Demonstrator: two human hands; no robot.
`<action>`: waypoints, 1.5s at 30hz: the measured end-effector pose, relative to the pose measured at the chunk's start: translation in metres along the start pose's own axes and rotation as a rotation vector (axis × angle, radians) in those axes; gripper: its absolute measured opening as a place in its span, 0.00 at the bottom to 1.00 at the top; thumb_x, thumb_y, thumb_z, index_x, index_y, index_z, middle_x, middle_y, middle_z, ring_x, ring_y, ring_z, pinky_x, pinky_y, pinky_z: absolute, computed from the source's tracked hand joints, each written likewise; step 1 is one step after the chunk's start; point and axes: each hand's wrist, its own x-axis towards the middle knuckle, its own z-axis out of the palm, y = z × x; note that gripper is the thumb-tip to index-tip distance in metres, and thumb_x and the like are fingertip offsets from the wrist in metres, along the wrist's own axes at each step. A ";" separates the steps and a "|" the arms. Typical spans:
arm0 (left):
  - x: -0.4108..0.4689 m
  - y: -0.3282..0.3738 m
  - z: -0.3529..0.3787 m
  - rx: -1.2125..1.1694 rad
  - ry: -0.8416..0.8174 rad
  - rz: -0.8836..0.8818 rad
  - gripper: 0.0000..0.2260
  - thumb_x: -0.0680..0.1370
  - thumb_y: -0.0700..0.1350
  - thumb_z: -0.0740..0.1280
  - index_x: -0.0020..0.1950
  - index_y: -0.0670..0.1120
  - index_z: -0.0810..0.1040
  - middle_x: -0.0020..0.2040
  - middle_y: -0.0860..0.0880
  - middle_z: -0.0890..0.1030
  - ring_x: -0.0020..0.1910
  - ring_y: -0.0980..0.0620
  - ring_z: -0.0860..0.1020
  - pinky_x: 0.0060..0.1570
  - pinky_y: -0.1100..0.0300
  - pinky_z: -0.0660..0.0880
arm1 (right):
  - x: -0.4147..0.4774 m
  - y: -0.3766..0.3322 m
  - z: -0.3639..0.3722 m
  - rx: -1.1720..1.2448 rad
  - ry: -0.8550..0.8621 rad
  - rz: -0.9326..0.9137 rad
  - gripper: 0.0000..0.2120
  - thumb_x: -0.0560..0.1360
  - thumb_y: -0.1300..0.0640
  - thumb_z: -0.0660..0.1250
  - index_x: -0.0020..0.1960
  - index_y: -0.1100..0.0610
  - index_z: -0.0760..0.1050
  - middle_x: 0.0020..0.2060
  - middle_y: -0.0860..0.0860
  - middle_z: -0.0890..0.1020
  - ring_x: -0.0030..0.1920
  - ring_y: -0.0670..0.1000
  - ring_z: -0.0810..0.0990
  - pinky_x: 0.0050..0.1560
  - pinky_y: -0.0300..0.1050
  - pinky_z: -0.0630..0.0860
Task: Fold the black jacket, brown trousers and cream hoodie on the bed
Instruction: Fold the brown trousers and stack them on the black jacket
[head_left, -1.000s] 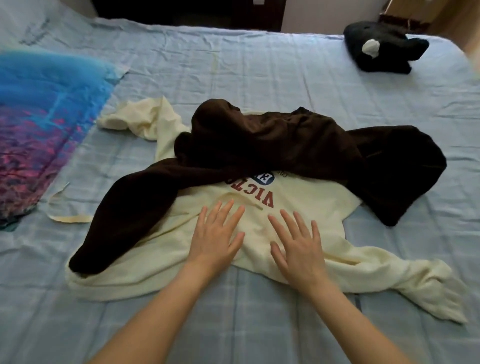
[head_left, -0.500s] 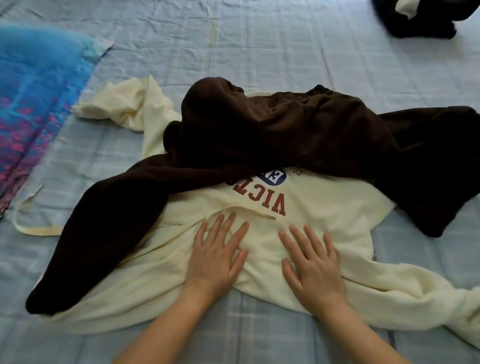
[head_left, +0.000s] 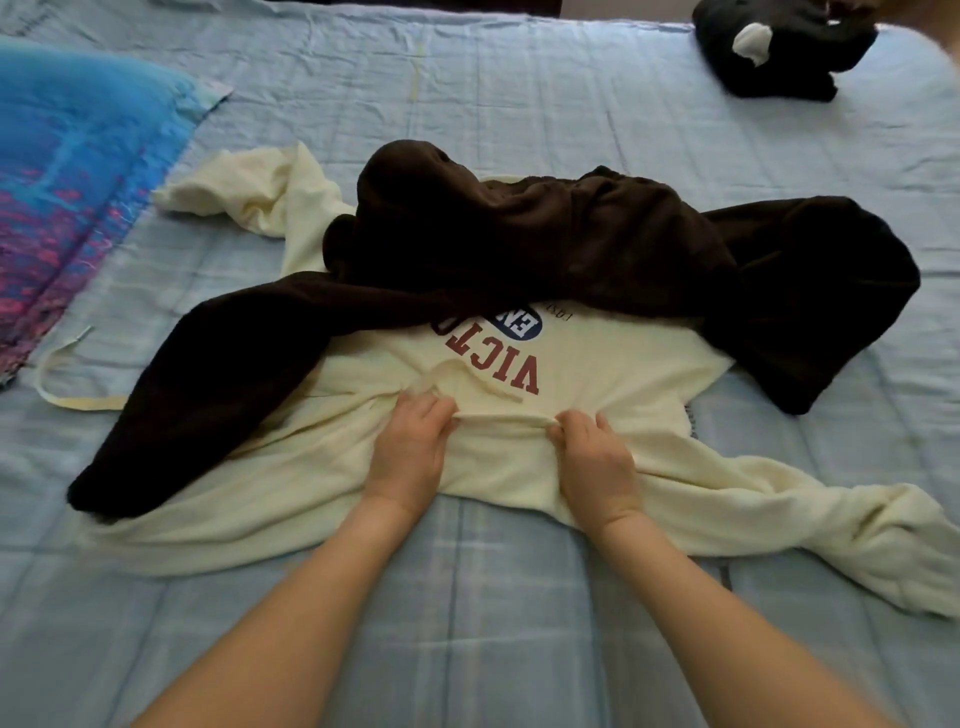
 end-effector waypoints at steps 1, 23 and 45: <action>-0.007 0.008 -0.007 -0.014 -0.005 -0.019 0.01 0.77 0.36 0.68 0.45 0.40 0.77 0.44 0.43 0.79 0.46 0.41 0.76 0.49 0.49 0.74 | -0.001 -0.004 -0.010 -0.013 0.017 -0.003 0.13 0.78 0.61 0.60 0.37 0.63 0.75 0.28 0.56 0.77 0.26 0.59 0.75 0.31 0.48 0.77; -0.352 0.087 -0.100 0.131 -0.014 0.214 0.10 0.73 0.37 0.59 0.44 0.46 0.79 0.40 0.48 0.84 0.48 0.46 0.82 0.69 0.51 0.63 | -0.288 -0.122 -0.208 -0.104 -0.215 -0.022 0.30 0.85 0.55 0.49 0.34 0.60 0.82 0.29 0.52 0.81 0.33 0.51 0.84 0.71 0.41 0.63; -0.030 0.082 -0.118 0.082 -0.249 -0.459 0.41 0.74 0.66 0.64 0.79 0.46 0.53 0.73 0.40 0.66 0.72 0.39 0.65 0.69 0.43 0.64 | 0.022 0.009 -0.154 -0.101 -0.547 0.402 0.31 0.80 0.42 0.60 0.79 0.53 0.58 0.73 0.59 0.66 0.73 0.60 0.65 0.72 0.58 0.64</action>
